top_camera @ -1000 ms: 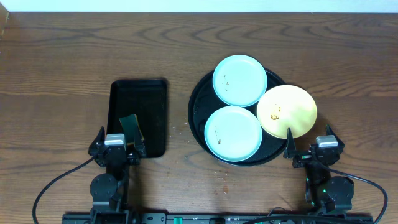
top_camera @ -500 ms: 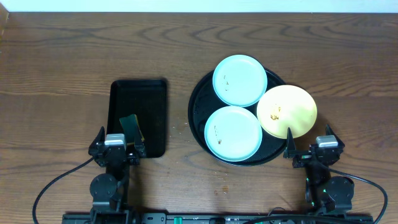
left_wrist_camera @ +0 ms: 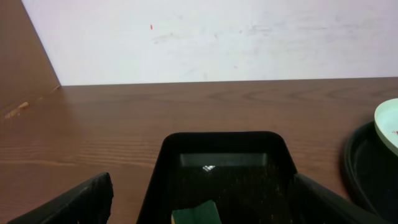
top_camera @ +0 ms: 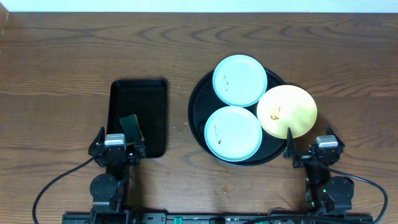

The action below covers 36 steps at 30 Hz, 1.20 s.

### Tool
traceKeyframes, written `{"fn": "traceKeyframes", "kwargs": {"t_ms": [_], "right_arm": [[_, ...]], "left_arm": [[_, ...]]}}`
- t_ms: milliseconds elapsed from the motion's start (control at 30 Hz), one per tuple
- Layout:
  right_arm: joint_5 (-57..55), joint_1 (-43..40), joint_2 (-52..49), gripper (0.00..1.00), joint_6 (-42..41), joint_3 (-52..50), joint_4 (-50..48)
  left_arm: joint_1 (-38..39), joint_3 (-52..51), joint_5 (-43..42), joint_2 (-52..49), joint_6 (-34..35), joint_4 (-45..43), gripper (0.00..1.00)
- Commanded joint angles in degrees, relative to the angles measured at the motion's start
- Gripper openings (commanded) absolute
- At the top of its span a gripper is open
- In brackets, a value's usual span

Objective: Clean dirty plates on tray and stack at the side

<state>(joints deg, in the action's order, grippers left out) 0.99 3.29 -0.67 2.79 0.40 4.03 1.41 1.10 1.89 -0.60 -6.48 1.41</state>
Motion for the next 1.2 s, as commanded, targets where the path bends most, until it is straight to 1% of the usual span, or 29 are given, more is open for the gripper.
{"fn": "traceKeyframes", "kwargs": {"t_ms": [0, 833, 933, 967, 1033, 1100, 1167], "right_arm": [[-0.5, -1.2, 0.3, 0.99, 0.5, -0.1, 0.3], [0.0, -1.2, 0.3, 0.99, 0.4, -0.1, -0.2], [3.6, -1.2, 0.2, 0.99, -1.9, -0.1, 0.0], [3.2, -1.2, 0.0, 0.99, -2.9, -0.1, 0.0], [0.6, -1.2, -0.6, 0.99, -4.9, 1.0, 1.7], [-0.3, -1.2, -2.0, 0.99, -5.9, 4.7, 6.2], [-0.5, -1.2, -4.5, 0.99, -5.9, 9.9, 10.7]], "left_arm": [[0.3, -0.9, 2.2, 0.3, -1.0, 2.4, 0.9], [0.3, -0.9, 2.2, 0.3, -1.0, 2.4, 0.9], [0.3, -0.9, 2.2, 0.3, -0.9, 1.6, 0.9], [0.3, -0.9, 2.2, 0.3, 0.2, 1.1, 0.9], [0.3, -0.4, 2.2, 0.3, 4.5, 0.1, 0.9], [0.3, 1.7, 1.0, 0.3, 9.8, 0.7, 0.9], [0.3, 4.8, -2.7, 0.2, 13.6, 2.6, 0.9]]}}
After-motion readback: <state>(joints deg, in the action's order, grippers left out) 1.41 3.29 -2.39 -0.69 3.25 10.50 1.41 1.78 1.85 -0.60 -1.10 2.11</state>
